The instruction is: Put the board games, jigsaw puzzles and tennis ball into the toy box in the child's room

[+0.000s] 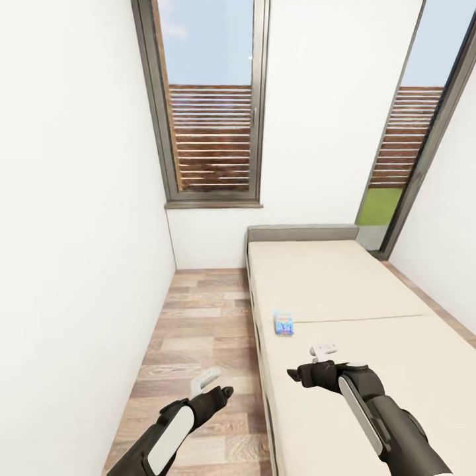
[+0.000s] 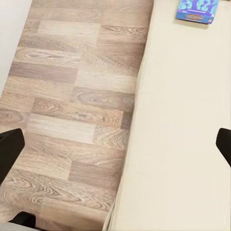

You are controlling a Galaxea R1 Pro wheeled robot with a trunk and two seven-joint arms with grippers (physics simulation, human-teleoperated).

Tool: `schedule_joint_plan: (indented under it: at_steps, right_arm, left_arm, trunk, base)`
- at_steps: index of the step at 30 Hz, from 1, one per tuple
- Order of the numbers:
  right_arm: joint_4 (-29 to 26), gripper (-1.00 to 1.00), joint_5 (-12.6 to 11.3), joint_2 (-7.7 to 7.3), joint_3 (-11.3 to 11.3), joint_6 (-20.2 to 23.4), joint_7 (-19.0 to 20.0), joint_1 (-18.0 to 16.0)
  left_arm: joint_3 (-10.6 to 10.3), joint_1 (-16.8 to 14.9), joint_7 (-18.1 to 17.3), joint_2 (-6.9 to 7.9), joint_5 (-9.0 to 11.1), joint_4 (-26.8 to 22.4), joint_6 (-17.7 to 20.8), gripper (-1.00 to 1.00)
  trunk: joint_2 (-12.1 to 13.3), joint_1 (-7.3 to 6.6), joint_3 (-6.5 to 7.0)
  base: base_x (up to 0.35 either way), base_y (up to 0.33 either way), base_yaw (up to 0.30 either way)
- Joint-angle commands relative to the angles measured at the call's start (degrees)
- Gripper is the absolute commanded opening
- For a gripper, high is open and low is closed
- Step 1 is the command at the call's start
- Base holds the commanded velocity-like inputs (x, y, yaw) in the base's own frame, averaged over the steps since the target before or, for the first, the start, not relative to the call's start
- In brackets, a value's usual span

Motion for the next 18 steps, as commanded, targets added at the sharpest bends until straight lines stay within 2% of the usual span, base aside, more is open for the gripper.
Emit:
schedule_joint_plan:
  at_steps: [1,18]
  right_arm:
    - [-0.1,1.0,-0.2,-0.05,0.1,0.3,0.0,-0.1]
    - [-0.1,1.0,-0.2,-0.05,-0.1,0.3,-0.1,-0.1]
  left_arm:
    - [-0.1,0.0,0.5,0.03,0.6,-0.1,0.1,1.0]
    - [-0.4,0.0,0.5,-0.08,0.5,-0.1,0.0,1.0]
  trunk:
    - [-0.1,0.06,-0.13]
    - [-0.1,0.06,-0.13]
  base:
    - [0.152,0.018,0.0]
    - [0.052,0.006,0.0]
